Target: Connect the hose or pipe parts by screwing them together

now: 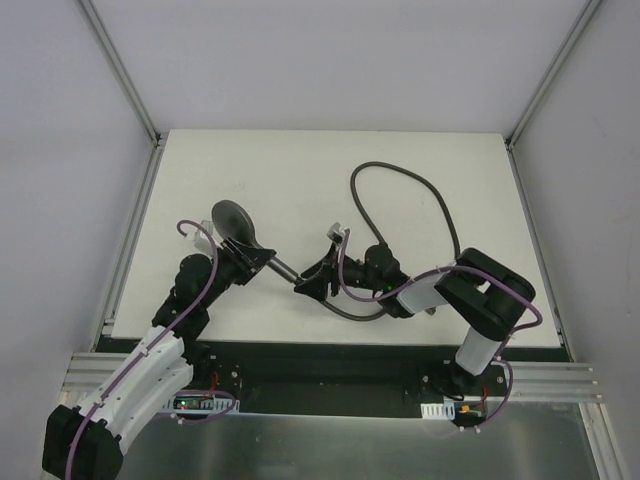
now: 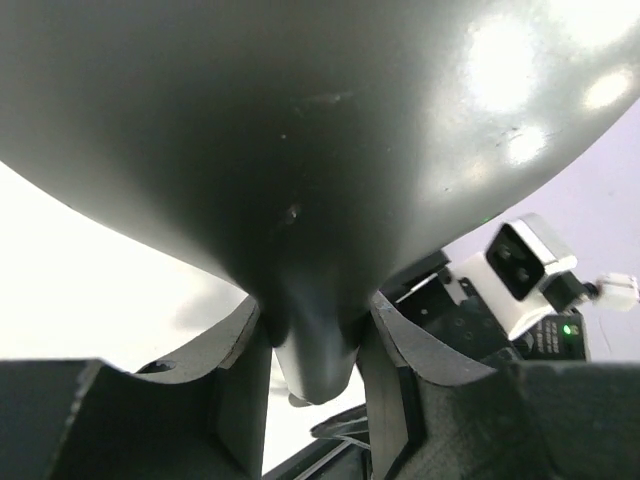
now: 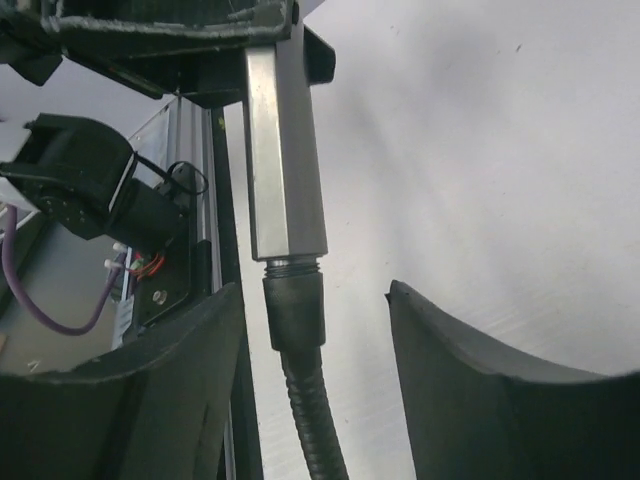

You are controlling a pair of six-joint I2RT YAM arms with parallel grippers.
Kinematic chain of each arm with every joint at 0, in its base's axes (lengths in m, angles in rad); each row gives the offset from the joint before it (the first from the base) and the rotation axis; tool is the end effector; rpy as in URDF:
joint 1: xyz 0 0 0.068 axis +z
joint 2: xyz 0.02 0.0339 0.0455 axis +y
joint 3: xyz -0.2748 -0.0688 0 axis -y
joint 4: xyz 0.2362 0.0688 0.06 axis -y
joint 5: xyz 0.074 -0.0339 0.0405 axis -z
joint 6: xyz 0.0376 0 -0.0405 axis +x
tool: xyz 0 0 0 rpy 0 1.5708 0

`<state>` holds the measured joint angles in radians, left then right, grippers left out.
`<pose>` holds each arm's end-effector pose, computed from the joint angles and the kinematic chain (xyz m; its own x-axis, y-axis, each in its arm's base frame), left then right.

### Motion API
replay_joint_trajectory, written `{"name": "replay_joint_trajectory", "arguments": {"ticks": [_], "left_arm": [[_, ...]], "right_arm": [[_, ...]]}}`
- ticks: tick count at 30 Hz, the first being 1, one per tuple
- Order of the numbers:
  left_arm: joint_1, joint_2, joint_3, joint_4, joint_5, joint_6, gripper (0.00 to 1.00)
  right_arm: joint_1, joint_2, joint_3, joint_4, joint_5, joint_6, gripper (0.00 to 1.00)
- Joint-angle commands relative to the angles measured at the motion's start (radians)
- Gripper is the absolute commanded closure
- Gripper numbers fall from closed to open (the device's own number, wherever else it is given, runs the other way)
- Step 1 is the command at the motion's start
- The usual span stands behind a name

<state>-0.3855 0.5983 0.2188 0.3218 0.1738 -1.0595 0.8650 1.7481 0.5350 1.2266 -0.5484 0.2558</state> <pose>0.1323 -0.0607 0.2301 -0.4887 -0.7287 -0.4798 0.2129 0.4337 -0.8755 0.1884 0.2513 0.1852 -0.2414 0.0496 -0.9692 -0.9577 0.1491 0.2462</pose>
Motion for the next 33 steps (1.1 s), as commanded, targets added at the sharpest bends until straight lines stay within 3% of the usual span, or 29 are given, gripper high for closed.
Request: {"name": "replay_joint_trajectory", "arguments": {"ticks": [1, 3, 6, 7, 10, 16, 23, 25, 29, 33], "left_arm": [[-0.003, 0.000, 0.152, -0.171, -0.088, 0.047, 1.00], [-0.004, 0.020, 0.209, -0.265, -0.103, 0.033, 1.00], [-0.004, 0.061, 0.295, -0.396, -0.120, 0.007, 1.00], [-0.003, 0.073, 0.318, -0.438, -0.131, -0.008, 1.00], [-0.004, 0.133, 0.410, -0.562, -0.132, -0.019, 1.00], [-0.003, 0.184, 0.508, -0.675, -0.125, -0.074, 1.00], [-0.003, 0.170, 0.547, -0.717, -0.138, -0.088, 1.00], [-0.004, 0.167, 0.550, -0.722, -0.137, -0.091, 1.00], [-0.004, 0.164, 0.557, -0.727, -0.145, -0.070, 1.00], [-0.004, 0.158, 0.553, -0.719, -0.140, -0.036, 1.00]], "right_arm": [[0.002, -0.126, -0.017, 0.024, 0.128, -0.103, 0.31], [0.060, -0.217, -0.017, -0.173, 0.221, -0.304, 0.19], [0.192, -0.309, 0.028, -0.411, 0.482, -0.600, 0.13], [0.225, -0.330, 0.037, -0.439, 0.605, -0.672, 0.11], [0.334, -0.338, 0.071, -0.480, 0.790, -0.860, 0.08], [0.479, -0.231, 0.180, -0.477, 1.087, -1.148, 0.09], [0.529, -0.133, 0.259, -0.470, 1.153, -1.224, 0.35], [0.535, -0.118, 0.270, -0.483, 1.160, -1.225, 0.45], [0.539, -0.116, 0.280, -0.499, 1.154, -1.199, 0.75], [0.520, -0.147, 0.270, -0.513, 1.063, -1.091, 0.90]]}}
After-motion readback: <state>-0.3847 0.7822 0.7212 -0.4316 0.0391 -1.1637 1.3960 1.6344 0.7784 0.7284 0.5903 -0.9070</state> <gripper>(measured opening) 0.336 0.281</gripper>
